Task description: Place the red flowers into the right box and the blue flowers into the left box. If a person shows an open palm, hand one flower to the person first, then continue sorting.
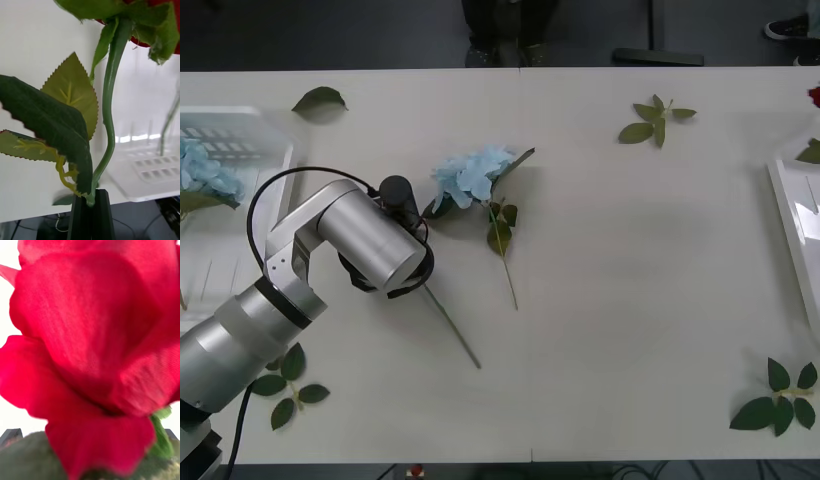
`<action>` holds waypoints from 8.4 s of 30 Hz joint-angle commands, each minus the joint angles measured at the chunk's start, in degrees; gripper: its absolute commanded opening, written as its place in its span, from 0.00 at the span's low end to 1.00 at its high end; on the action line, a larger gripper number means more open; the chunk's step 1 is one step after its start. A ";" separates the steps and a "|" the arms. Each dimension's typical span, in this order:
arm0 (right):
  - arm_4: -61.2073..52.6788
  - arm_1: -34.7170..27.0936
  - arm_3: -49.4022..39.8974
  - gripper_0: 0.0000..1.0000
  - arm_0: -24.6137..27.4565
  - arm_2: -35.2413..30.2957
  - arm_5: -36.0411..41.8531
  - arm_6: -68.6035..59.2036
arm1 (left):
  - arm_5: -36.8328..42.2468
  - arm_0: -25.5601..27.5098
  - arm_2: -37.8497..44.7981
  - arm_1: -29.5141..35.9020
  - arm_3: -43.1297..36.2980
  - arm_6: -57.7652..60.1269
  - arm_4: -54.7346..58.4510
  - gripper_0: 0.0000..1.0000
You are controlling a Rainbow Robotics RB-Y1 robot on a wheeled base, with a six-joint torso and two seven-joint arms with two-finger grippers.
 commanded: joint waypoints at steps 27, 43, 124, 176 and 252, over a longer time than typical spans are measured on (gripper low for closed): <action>21.58 6.97 42.61 0.00 2.75 -0.88 -40.51 33.43 | -0.48 -1.41 -1.13 -0.86 -0.37 -2.39 -0.97 0.00; 20.70 7.50 42.61 0.86 3.63 -0.88 -42.80 33.96 | 11.91 2.81 11.88 0.90 -21.29 -18.12 -5.19 0.00; -44.43 21.39 -19.36 0.87 31.49 11.78 -68.99 50.83 | -35.64 -1.76 0.01 -0.42 -39.05 -7.93 7.46 0.00; -61.04 16.64 -19.09 0.00 32.37 1.85 -65.91 47.58 | -37.40 -1.67 0.01 0.19 -39.05 -8.02 7.64 0.85; 2.07 19.98 10.70 0.87 -16.23 14.06 -72.42 19.98 | -38.45 -1.67 0.19 -0.16 -38.61 -8.10 8.08 1.00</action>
